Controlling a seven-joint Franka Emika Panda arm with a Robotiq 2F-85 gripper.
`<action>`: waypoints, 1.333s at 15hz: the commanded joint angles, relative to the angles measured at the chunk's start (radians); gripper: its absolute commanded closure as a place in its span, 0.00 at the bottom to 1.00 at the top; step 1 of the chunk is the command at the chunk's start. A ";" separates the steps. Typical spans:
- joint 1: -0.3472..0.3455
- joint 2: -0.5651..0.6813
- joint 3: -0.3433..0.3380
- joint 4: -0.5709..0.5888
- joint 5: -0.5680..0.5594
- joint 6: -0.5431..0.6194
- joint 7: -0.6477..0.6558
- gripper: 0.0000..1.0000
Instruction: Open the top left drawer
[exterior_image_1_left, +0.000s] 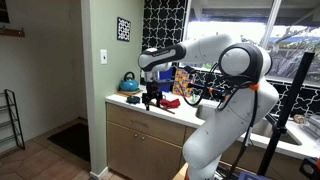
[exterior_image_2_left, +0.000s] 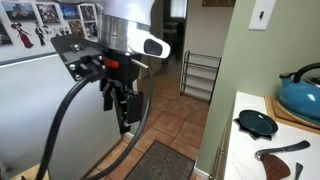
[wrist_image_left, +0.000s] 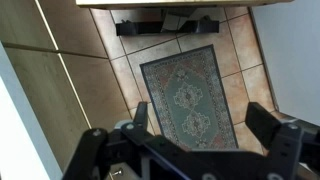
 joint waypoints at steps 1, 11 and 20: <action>-0.003 0.001 0.002 0.002 0.001 -0.002 -0.001 0.00; -0.003 0.001 0.002 0.002 0.001 -0.002 -0.001 0.00; 0.019 0.030 0.025 0.030 0.002 0.022 -0.005 0.00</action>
